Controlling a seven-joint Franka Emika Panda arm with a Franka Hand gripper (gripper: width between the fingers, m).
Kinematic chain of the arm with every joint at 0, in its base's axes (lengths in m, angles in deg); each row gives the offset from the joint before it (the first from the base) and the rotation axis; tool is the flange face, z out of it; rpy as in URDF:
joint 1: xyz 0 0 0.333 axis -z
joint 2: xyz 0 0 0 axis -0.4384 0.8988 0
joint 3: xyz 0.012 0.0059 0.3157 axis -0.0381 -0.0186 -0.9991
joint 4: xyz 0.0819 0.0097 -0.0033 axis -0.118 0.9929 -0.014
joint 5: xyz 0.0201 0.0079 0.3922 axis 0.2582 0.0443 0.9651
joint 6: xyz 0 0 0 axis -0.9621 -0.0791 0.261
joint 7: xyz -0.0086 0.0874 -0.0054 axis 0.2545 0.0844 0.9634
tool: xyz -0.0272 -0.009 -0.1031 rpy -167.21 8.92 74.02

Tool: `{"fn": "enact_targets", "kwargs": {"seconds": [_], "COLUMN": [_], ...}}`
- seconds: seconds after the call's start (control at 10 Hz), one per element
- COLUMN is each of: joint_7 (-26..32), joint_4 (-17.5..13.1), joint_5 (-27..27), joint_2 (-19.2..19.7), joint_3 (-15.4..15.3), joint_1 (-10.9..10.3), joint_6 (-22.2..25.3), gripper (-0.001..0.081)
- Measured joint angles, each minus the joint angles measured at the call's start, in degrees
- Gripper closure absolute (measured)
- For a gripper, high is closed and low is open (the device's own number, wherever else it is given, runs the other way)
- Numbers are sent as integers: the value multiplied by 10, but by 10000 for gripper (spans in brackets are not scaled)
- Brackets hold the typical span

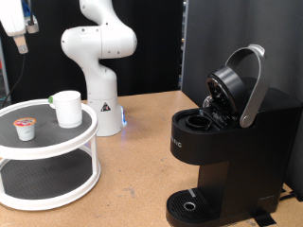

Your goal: Make a cup of coffee with the keurig machine

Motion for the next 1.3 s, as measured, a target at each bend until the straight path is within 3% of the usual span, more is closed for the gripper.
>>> {"fn": "enact_targets", "kwargs": {"seconds": [0.3, 0.6, 1.1, 1.3], "joint_7": [42, 52, 98, 92], "joint_4": [12, 60, 111, 132], "joint_5": [2, -11, -9, -6], "joint_2": [-3, -2, 4, 6], "joint_3": [7, 12, 41, 56], "joint_1": [-3, 0, -1, 0], "joint_6": [-22, -93, -131, -174], "gripper": [1, 1, 1, 1]}}
